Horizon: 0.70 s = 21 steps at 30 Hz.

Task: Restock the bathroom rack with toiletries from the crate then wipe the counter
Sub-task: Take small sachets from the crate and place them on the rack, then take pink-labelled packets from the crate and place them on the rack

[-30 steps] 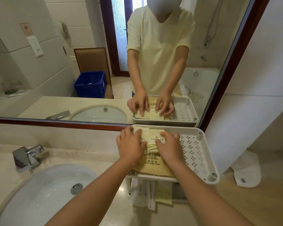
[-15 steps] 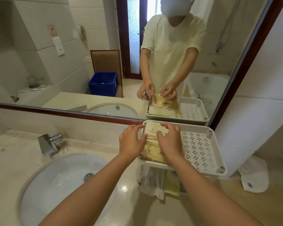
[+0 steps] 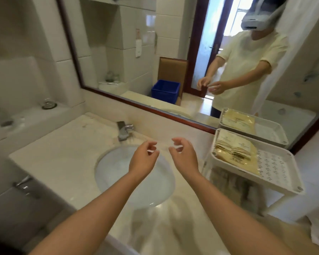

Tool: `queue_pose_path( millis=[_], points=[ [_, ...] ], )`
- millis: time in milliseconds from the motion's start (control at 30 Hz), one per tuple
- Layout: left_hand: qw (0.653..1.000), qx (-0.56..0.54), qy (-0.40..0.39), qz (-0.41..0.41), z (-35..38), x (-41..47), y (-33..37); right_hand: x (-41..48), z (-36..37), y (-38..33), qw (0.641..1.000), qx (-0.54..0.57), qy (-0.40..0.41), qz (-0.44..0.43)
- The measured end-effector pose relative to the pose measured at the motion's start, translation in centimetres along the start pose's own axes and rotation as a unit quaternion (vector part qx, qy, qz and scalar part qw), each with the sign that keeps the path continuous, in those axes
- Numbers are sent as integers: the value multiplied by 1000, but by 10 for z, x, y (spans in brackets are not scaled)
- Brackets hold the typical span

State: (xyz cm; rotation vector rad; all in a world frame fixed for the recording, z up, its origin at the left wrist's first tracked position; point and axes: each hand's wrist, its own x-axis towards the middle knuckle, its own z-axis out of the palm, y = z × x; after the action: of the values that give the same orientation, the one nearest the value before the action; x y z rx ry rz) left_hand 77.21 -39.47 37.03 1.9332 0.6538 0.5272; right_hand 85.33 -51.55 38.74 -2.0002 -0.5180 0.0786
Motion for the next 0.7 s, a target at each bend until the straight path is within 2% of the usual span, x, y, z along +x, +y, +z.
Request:
queue_pose_path(
  millis=[167, 300, 700],
  points=[
    [996, 10, 59, -60, -86, -53, -49, -57, 67, -32, 992, 42, -122, 5],
    [989, 25, 114, -94, -149, -101, -85, -102, 121, -57, 980, 19, -197, -14],
    [945, 79, 244, -202, -305, -251, -167, -236, 262, -130, 915, -10, -380, -133]
  ],
)
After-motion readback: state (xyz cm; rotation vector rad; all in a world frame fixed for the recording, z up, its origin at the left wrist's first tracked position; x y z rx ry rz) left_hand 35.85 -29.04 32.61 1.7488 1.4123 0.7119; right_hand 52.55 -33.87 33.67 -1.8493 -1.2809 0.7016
